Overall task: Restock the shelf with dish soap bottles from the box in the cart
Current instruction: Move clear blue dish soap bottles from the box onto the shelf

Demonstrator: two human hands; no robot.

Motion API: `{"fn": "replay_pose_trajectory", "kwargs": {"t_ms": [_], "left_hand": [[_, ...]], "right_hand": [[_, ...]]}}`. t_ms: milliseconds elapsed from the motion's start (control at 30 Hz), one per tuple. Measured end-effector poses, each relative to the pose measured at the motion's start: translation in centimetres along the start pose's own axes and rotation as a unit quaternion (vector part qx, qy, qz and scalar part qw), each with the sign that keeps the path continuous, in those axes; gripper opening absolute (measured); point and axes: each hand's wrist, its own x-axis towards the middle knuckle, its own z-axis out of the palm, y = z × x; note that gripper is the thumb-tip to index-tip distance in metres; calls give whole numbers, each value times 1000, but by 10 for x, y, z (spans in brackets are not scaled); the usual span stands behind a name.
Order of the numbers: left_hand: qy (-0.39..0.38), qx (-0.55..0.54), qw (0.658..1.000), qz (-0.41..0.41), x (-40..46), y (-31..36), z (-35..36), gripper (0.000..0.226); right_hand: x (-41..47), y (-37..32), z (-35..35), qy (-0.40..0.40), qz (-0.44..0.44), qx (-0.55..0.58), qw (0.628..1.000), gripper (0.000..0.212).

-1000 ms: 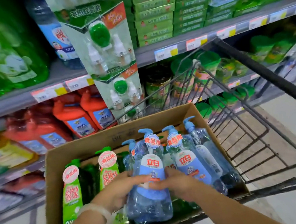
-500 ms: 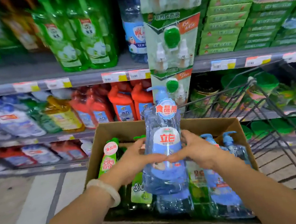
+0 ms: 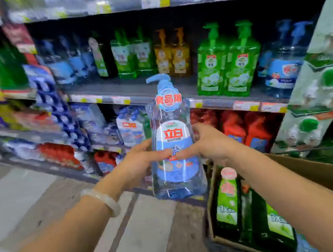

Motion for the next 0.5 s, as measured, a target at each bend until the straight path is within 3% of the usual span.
{"fn": "replay_pose_trajectory", "kwargs": {"t_ms": [100,233,400,500], "left_hand": [[49,-2,999,20,-33,11,-78,27],[111,-3,993,46,-73,25,-171,27],[187,-5,980,61,-100,36,-264,33],[218,-25,974,63,-101,38,-314,35]], "right_hand": [[39,-20,80,-29,-18,7,999,42],[85,-49,175,-81,-29,-10,996,67],[147,-75,265,-141,-59,-21,988,45],[186,-85,311,-166,-50,-18,985,62]]}}
